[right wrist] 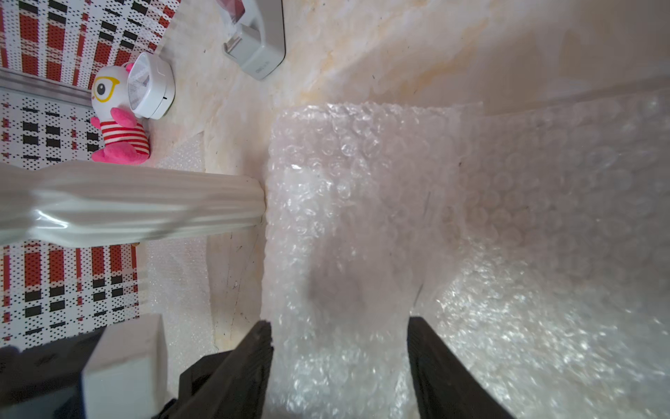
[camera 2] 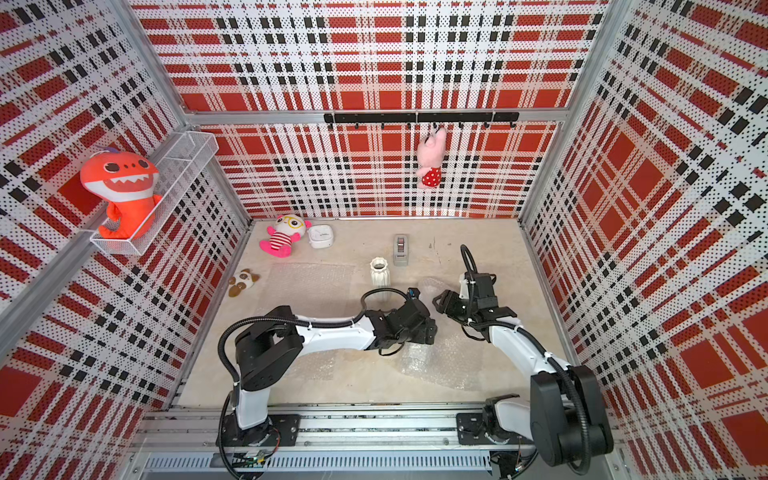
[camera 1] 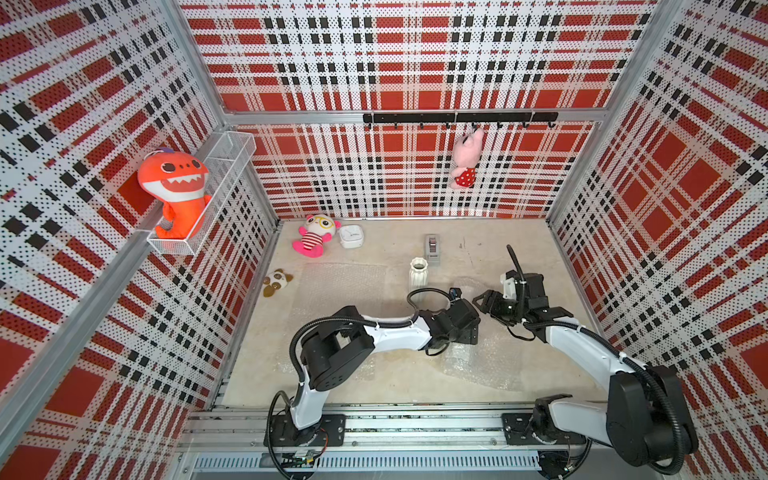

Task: Wrap vases in bubble wrap
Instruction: Wrap the vase in bubble wrap.

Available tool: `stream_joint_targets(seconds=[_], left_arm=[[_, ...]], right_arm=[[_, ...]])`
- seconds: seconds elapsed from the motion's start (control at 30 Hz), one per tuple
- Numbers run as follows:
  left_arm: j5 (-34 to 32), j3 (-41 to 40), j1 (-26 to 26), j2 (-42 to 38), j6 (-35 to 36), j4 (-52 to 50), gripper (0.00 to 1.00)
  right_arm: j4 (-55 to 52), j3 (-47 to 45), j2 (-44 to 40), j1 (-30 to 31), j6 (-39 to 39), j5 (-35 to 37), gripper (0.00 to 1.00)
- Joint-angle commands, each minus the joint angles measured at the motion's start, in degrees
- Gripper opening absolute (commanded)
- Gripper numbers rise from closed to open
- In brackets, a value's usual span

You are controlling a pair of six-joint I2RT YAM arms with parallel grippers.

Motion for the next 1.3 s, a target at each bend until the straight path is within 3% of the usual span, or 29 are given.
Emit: stream_joint_targets(seconds=[0.0, 0.3, 0.67, 0.8, 1.1, 1.27], left_arm=[[-2.37, 0.00, -1.02, 1.49, 1.29, -5.42, 0.86], [-2.12, -1.00, -1.16, 1.04, 0.39, -2.09, 0.88], [-2.24, 0.21, -0.79, -0.96, 0.58, -1.23, 1.00], [-1.72, -0.44, -0.45, -3.33, 0.35, -0.55, 0.98], [2.48, -10.80, 0.77, -12.19, -3.86, 9.21, 0.98], [5.29, -15.51, 1.61, -13.33, -6.05, 14.59, 0.98]], right_arm=[[6.48, -0.31, 1.30, 0.55, 3.45, -1.19, 0.63], [11.21, -0.53, 7.56, 1.91, 3.45, -1.48, 0.61], [12.56, -1.60, 10.92, 1.91, 0.72, 0.68, 0.47], [13.37, -1.34, 12.60, 1.89, 0.86, -0.16, 0.44], [12.37, -1.78, 12.41, 1.82, -0.24, 1.18, 0.42], [10.81, -2.46, 10.90, 1.56, -1.24, 4.11, 0.42]])
